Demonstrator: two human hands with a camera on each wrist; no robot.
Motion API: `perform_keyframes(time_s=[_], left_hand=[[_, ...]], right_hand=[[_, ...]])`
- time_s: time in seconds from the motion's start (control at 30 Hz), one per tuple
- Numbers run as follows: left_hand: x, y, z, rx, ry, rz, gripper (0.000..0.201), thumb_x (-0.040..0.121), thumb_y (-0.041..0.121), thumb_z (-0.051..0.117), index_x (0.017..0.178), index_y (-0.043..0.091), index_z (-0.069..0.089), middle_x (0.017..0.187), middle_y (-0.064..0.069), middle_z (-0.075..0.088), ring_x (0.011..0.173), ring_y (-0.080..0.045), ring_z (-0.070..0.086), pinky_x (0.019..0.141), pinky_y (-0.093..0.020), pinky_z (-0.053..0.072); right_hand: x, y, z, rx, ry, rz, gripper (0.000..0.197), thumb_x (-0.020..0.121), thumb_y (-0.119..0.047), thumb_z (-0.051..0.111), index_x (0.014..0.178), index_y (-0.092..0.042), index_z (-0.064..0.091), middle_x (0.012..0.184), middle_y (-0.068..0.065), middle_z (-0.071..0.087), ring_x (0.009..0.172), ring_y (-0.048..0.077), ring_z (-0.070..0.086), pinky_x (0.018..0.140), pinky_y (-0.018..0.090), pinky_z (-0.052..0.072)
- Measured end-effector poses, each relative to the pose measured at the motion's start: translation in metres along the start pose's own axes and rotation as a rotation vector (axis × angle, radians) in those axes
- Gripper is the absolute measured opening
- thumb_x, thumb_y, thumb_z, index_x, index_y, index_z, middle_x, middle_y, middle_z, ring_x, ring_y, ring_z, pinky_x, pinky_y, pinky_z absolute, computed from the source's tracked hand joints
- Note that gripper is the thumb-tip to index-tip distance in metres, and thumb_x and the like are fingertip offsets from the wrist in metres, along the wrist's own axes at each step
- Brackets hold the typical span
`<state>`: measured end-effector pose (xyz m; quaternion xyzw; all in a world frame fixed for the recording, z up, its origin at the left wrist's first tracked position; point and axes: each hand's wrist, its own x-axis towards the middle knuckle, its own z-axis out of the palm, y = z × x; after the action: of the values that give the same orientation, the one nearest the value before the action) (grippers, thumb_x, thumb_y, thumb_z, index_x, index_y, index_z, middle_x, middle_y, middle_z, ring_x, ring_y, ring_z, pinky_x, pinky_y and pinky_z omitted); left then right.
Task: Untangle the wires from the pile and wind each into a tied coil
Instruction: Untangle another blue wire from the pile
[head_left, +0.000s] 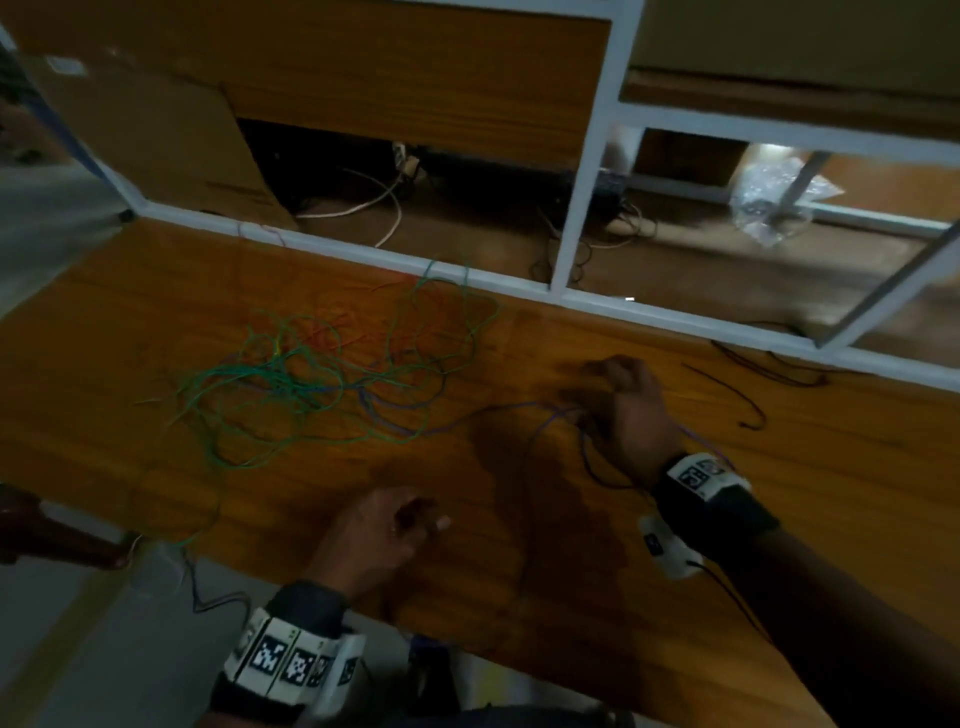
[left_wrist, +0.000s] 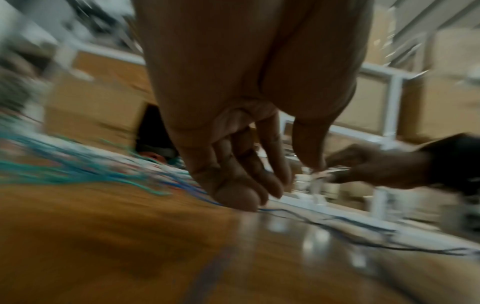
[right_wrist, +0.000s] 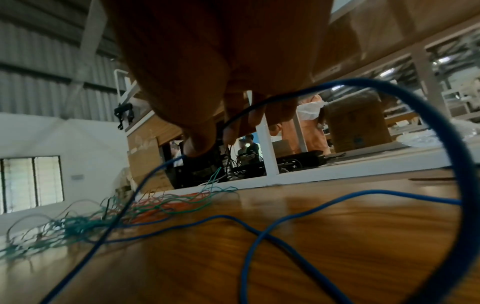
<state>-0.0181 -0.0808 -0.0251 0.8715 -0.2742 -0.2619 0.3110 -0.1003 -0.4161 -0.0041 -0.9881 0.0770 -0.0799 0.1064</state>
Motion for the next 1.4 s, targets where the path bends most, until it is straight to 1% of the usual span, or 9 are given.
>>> perform_keyframes(time_s=[0.2,0.43,0.63,0.73,0.9,1.07,1.17,1.3,1.4], left_hand=[[0.045,0.063,0.049,-0.010,-0.113,0.150,0.060,0.085,0.038,0.073,0.138,0.022,0.050,0.118,0.019,0.053,0.111,-0.002,0.052,0.091,-0.018,0.039],[0.091,0.127,0.077,-0.732,-0.176,-0.127,0.011,0.097,0.003,0.055,0.091,0.009,0.062,0.078,-0.003,0.069,0.071,-0.015,0.065,0.063,-0.024,0.054],[0.108,0.166,0.074,-1.326,-0.115,-0.217,0.011,0.100,0.004,0.049,0.094,0.002,0.057,0.083,-0.011,0.071,0.081,-0.019,0.071,0.064,-0.026,0.061],[0.115,0.175,0.072,-1.359,-0.059,-0.136,0.012,0.102,0.006,0.047,0.095,0.003,0.056,0.084,-0.011,0.073,0.086,-0.021,0.071,0.069,-0.026,0.061],[0.109,0.150,0.054,-1.142,-0.100,-0.202,0.007,0.098,0.010,0.053,0.094,0.007,0.058,0.093,-0.016,0.068,0.087,-0.023,0.065,0.068,-0.028,0.060],[0.071,0.142,0.019,0.501,-0.073,0.106,0.066,0.082,0.074,0.053,0.060,0.012,0.055,0.060,0.000,0.054,0.064,-0.020,0.059,0.057,-0.031,0.040],[0.030,0.191,0.003,0.343,0.198,0.430,0.059,0.083,0.077,0.049,0.055,0.025,0.053,0.054,0.008,0.051,0.055,-0.009,0.055,0.050,-0.026,0.036],[0.032,0.233,0.064,-0.006,-0.125,0.511,0.045,0.083,0.071,0.052,0.107,0.035,0.065,0.102,0.014,0.070,0.095,-0.003,0.064,0.085,-0.034,0.053],[0.057,0.230,0.097,-0.124,-0.187,0.549,0.031,0.084,0.049,0.059,0.095,0.025,0.074,0.090,0.007,0.074,0.083,-0.007,0.067,0.072,-0.037,0.054]], right_hand=[[-0.053,-0.019,0.006,-0.010,0.367,0.068,0.019,0.089,-0.019,0.072,0.107,-0.020,0.067,0.114,0.011,0.063,0.106,0.043,0.053,0.084,0.056,0.045],[-0.111,-0.012,-0.006,-0.016,0.513,0.332,0.041,0.089,-0.035,0.075,0.121,-0.011,0.065,0.116,0.016,0.060,0.102,0.038,0.053,0.087,0.048,0.041],[-0.126,-0.051,-0.004,1.220,0.098,0.770,0.074,0.081,-0.081,0.060,0.093,-0.008,0.071,0.084,0.009,0.072,0.081,0.025,0.068,0.076,0.043,0.054],[-0.136,-0.052,-0.005,1.589,0.102,0.833,0.049,0.090,-0.052,0.066,0.091,-0.005,0.077,0.071,0.017,0.067,0.066,0.030,0.064,0.071,0.040,0.051],[-0.150,-0.003,-0.036,1.276,0.262,0.759,0.029,0.105,-0.020,0.054,0.093,-0.002,0.074,0.056,0.007,0.047,0.048,0.022,0.049,0.056,0.032,0.037],[-0.153,0.030,-0.057,0.875,0.140,0.535,0.033,0.106,-0.025,0.055,0.092,0.000,0.072,0.057,0.016,0.039,0.046,0.013,0.030,0.049,0.029,0.025],[-0.149,0.033,-0.064,0.819,0.058,0.448,0.027,0.104,-0.027,0.058,0.091,-0.012,0.076,0.057,0.005,0.043,0.048,0.008,0.032,0.050,0.028,0.026],[-0.140,0.028,-0.075,0.911,-0.044,0.302,0.032,0.100,-0.038,0.060,0.081,-0.015,0.071,0.060,0.006,0.049,0.054,0.015,0.038,0.051,0.036,0.029],[-0.147,0.043,-0.086,0.895,-0.042,0.309,0.033,0.097,-0.036,0.069,0.086,-0.005,0.075,0.058,-0.001,0.059,0.049,0.007,0.046,0.049,0.027,0.034]])
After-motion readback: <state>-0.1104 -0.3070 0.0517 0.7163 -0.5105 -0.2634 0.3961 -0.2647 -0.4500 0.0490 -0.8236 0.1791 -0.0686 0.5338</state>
